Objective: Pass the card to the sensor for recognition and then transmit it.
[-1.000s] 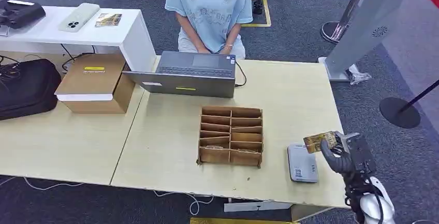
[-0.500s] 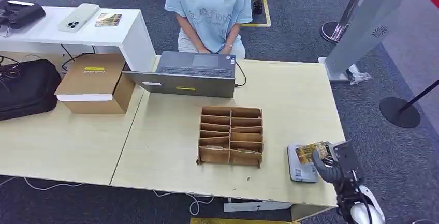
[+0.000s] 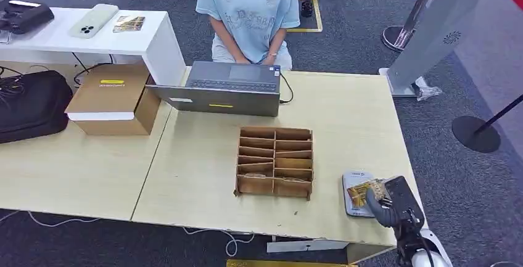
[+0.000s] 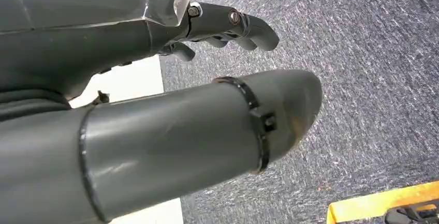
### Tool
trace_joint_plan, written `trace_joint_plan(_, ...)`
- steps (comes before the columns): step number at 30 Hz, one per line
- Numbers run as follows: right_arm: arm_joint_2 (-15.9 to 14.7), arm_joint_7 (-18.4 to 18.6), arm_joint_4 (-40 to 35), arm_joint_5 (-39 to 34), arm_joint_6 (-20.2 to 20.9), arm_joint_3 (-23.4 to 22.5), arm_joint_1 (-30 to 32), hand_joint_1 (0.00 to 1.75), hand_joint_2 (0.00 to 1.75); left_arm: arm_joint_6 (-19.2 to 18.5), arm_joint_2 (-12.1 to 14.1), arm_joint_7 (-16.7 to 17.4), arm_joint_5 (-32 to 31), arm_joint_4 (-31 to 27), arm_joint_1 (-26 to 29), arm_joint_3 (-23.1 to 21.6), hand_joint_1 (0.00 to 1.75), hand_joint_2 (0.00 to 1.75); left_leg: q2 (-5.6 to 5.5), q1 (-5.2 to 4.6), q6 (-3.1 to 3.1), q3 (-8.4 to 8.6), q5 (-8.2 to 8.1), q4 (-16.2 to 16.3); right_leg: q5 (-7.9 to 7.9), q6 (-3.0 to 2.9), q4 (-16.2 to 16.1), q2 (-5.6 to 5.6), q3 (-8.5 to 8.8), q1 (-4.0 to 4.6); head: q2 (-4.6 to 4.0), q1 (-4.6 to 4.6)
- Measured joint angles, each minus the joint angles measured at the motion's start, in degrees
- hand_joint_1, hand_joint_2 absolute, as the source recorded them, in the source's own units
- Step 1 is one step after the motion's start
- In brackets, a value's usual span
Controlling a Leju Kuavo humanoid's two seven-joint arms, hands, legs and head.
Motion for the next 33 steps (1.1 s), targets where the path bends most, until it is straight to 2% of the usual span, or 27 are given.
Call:
trace_joint_plan(15,1.3,2.6,0.0,9.8,-4.5,-0.5,0.2,1.75,1.75,-0.5,0.0,0.1,-0.5,0.0,-0.1,0.0,0.0,0.0,0.01,0.0,0.0,0.01,0.0,0.0,0.0,0.0,0.0,0.01,0.0,0.0,0.0,0.0)
trace_joint_plan(22,1.4,6.1,0.2,20.6,-9.2,-0.7,-0.4,1.75,1.75,-0.7,0.1,0.2,0.1,0.0,-0.1,0.0,0.0,0.0,0.02,0.0,0.0,0.04,0.0,0.0,0.0,0.0,0.0,0.02,0.03,0.0,0.0,0.0)
trace_joint_plan(33,1.4,5.4,1.7,21.5,-9.3,-0.7,-1.5,1.75,1.75,-0.9,0.0,0.7,0.2,0.0,-0.1,0.0,0.0,0.0,0.02,0.0,0.0,0.05,0.0,0.0,0.0,0.0,0.0,0.02,0.05,0.0,0.0,0.0)
